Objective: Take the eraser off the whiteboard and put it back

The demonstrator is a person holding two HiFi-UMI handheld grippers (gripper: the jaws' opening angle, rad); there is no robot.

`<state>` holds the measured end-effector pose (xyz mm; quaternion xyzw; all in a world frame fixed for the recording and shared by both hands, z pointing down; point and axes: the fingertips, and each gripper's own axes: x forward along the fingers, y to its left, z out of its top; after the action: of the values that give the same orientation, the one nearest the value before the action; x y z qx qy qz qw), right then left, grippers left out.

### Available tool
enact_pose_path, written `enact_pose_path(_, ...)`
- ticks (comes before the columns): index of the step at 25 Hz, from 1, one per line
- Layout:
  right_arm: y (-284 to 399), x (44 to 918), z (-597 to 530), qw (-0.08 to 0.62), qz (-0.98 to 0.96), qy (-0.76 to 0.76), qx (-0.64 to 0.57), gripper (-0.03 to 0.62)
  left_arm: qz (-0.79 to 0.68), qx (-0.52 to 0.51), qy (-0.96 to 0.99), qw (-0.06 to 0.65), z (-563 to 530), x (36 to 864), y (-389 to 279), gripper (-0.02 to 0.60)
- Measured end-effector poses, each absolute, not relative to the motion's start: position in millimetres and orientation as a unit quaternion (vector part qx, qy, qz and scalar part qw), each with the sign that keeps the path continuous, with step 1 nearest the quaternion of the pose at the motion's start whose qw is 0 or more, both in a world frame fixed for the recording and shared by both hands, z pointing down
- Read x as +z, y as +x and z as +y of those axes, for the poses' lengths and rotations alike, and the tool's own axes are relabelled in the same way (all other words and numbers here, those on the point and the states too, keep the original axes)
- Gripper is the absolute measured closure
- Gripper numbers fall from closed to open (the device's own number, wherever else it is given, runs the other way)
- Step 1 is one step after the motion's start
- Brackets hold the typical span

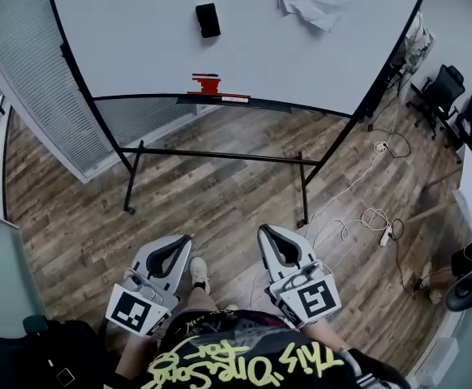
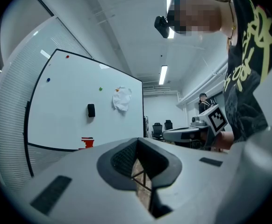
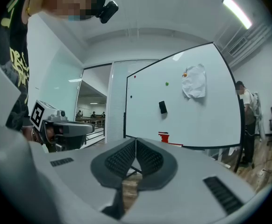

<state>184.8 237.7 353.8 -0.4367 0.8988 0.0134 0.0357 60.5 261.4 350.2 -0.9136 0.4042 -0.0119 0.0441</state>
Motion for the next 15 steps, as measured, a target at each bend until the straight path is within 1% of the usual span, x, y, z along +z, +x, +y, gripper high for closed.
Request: enact_pose_path(15, 163, 350, 154, 0.027, 0.888, -0.458, 0.01, 0.583, 0.392, -0.01, -0.919, 0.037, 174, 344, 31, 0.574)
